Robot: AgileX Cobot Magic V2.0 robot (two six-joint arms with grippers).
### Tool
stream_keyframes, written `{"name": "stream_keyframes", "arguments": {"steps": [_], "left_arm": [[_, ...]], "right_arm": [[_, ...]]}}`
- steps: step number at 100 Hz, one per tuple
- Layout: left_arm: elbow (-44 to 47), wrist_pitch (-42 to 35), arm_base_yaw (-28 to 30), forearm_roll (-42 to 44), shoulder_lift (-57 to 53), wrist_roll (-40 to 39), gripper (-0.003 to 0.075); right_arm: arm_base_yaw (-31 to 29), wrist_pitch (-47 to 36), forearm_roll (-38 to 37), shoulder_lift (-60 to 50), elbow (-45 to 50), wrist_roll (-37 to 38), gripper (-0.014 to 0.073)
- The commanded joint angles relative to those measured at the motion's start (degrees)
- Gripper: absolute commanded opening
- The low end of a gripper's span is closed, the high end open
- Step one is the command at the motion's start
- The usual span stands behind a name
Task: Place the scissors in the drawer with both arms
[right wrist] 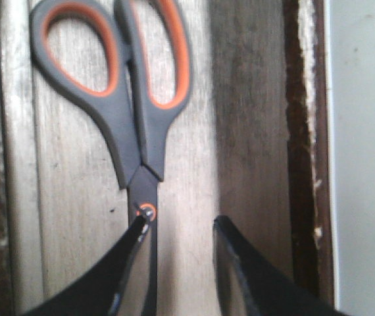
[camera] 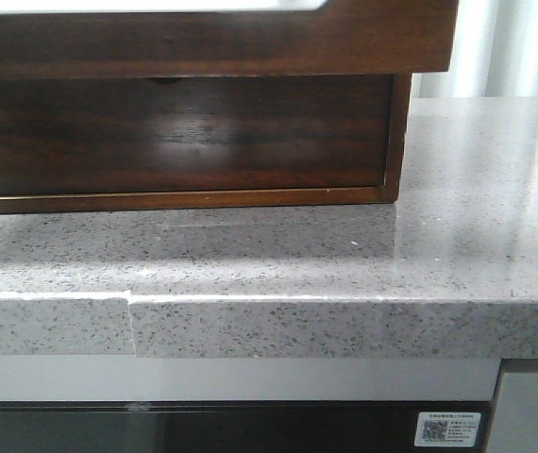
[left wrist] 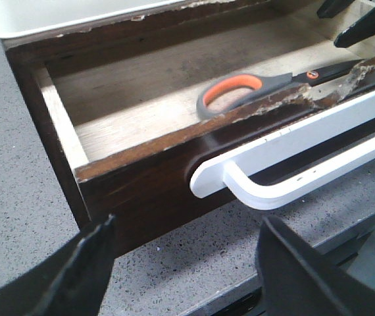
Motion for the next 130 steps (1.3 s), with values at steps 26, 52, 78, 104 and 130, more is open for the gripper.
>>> {"name": "stream_keyframes", "arguments": {"steps": [26,52,78,104,130], "left_arm": [[-1.9,-3.8,-0.3,1.0,0.2,-0.2,0.0439],[-1.9,-3.9,-0.3,2.5,0.2,-0.2,0.0439],[-1.9,-3.9,-0.3,2.5,0.2,-0.2,0.0439],[-1.9,-4.7,-0.3,2.5,0.2,-1.9,0.0439],[-1.9,-4.9,-0.3,2.2,0.2,-2.3,0.0424]], "right_arm": [[-3.1,6.0,-1.1,-12.1,-1.7,16.5,0.0231],[-18.6,0.1,-0.7,-26.4,10.7,37.0,0.0231],[-32.9,-11.8,0.6,-44.5,35.3,48.2,0.0231],[-33.8,-16.9,9.4,-56.4,53.1,48.6,0.0231],[-33.8,-17.8,9.4,-58.3,55.1,48.6,0.0227]]}}
